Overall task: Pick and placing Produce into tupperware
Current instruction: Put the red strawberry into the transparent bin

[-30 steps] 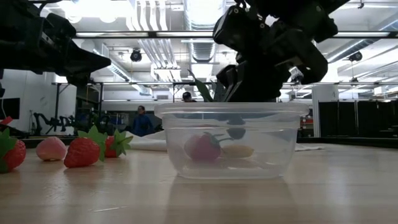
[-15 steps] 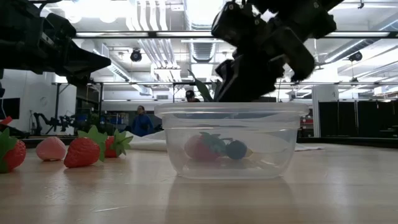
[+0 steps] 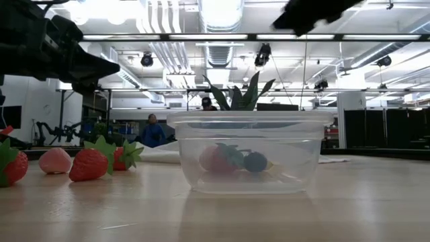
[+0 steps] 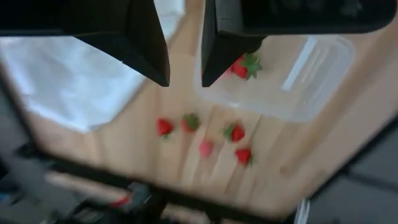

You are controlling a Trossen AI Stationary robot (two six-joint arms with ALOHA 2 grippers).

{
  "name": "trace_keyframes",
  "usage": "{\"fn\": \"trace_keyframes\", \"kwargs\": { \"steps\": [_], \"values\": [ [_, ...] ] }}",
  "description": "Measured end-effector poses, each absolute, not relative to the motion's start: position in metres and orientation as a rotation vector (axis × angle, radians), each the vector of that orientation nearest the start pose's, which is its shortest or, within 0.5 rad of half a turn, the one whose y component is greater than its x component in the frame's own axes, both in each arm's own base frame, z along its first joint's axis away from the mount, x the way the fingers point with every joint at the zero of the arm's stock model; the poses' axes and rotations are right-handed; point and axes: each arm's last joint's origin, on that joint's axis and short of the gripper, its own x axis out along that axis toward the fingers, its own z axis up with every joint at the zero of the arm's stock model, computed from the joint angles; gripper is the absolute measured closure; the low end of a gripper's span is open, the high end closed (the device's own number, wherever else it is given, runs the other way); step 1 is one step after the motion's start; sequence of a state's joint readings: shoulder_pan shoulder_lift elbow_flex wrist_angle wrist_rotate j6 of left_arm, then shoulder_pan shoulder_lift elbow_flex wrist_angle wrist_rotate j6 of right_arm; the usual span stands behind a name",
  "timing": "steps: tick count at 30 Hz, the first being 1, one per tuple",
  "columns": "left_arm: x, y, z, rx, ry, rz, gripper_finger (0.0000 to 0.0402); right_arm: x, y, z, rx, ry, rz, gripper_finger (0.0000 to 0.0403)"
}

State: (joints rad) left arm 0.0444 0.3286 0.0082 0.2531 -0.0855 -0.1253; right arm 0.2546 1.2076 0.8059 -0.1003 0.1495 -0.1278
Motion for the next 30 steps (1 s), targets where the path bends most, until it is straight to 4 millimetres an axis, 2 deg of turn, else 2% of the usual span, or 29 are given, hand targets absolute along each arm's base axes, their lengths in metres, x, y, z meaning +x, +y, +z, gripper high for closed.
{"fn": "trace_keyframes", "kwargs": {
  "steps": [3, 6, 8, 11, 15, 21, 30],
  "values": [
    [0.118, 0.008, 0.161, -0.124, 0.067, 0.134, 0.0402, 0.207, 0.049, 0.281, -0.173, 0.369, 0.093, 0.0323],
    [0.119, 0.008, 0.161, -0.123, 0.074, 0.134, 0.0402, 0.164, 0.039, 0.287, -0.131, 0.245, 0.09, 0.0323],
    [0.119, 0.008, 0.16, -0.123, 0.076, 0.134, 0.0402, 0.14, 0.034, 0.284, -0.105, 0.18, 0.099, 0.0321],
    [0.119, 0.008, 0.16, -0.124, 0.077, 0.134, 0.0402, 0.118, 0.029, 0.271, -0.081, 0.111, 0.128, 0.0318],
    [0.119, 0.008, 0.16, -0.124, 0.075, 0.135, 0.0402, 0.106, 0.027, 0.253, -0.028, 0.035, 0.193, 0.0317],
    [0.119, 0.008, 0.16, -0.124, 0.077, 0.135, 0.0402, 0.102, 0.03, 0.232, 0.028, -0.004, 0.311, 0.0325],
    [0.119, 0.008, 0.16, -0.126, 0.076, 0.136, 0.0402, 0.108, 0.029, 0.205, 0.058, -0.066, 0.258, 0.0317]
  ]
}}
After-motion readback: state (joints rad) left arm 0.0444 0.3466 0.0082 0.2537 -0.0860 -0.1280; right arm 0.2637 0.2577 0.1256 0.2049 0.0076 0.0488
